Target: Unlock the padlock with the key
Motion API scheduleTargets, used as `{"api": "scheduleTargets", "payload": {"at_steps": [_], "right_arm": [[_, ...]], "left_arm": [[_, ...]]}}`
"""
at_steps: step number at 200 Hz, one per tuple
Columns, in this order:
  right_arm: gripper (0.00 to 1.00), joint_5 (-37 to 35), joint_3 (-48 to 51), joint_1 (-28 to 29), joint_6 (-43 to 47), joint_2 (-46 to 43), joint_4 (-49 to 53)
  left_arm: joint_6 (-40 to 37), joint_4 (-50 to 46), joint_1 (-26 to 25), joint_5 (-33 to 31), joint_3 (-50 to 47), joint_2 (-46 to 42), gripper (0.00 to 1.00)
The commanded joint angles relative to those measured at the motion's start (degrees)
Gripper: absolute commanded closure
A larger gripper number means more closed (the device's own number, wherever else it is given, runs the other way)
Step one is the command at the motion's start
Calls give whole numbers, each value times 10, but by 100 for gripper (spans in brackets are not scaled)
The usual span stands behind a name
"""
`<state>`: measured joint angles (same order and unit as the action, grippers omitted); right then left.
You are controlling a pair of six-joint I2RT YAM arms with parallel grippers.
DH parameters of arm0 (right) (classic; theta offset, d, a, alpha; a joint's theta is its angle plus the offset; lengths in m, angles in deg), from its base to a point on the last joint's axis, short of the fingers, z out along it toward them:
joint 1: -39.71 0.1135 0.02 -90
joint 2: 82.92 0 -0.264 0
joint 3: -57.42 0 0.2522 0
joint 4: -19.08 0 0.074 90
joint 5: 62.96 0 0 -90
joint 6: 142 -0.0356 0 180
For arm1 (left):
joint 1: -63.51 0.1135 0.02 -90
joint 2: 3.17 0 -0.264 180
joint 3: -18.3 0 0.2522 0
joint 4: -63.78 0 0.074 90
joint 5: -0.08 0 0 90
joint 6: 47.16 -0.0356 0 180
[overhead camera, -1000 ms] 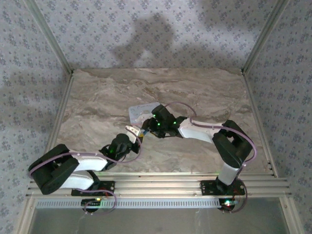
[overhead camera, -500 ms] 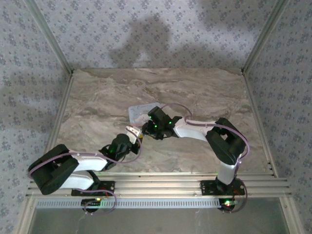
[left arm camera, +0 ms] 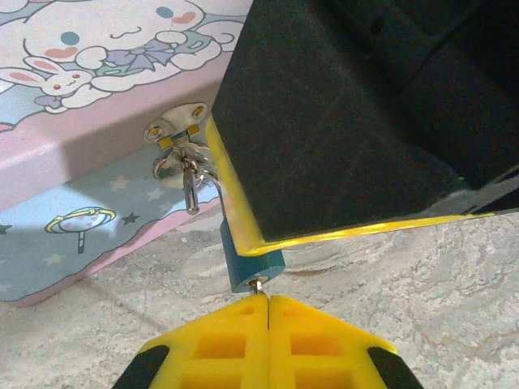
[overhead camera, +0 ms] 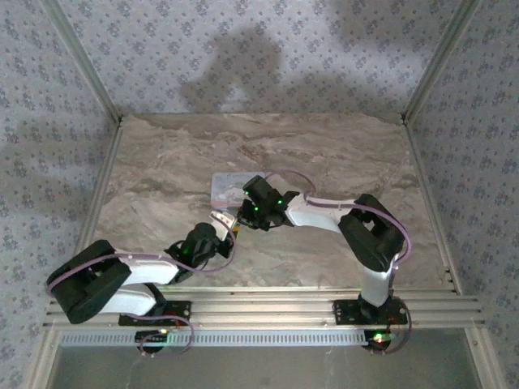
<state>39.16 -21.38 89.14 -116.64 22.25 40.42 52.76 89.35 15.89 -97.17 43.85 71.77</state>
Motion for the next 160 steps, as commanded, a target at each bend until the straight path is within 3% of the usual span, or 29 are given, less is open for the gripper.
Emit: {"api": "scheduleTargets", "payload": {"at_steps": [1, 19, 36, 68, 98, 160], "right_arm": [[85, -4, -7, -3, 7, 10, 27], [74, -5, -7, -3, 6, 9, 28], [73, -6, -6, -3, 6, 9, 29], [83, -3, -5, -3, 6, 9, 27], [100, 2, -2, -5, 4, 8, 21], [100, 2, 33, -9, -10, -12, -17]], "left_arm": [[-6, 6, 4, -1, 5, -6, 100], [-6, 6, 3, 0, 5, -6, 100], [-6, 5, 4, 1, 7, -6, 100], [-4, 5, 3, 2, 7, -8, 100], [-2, 1, 1, 4, 9, -12, 100], [1, -20, -1, 2, 9, -49, 100]]}}
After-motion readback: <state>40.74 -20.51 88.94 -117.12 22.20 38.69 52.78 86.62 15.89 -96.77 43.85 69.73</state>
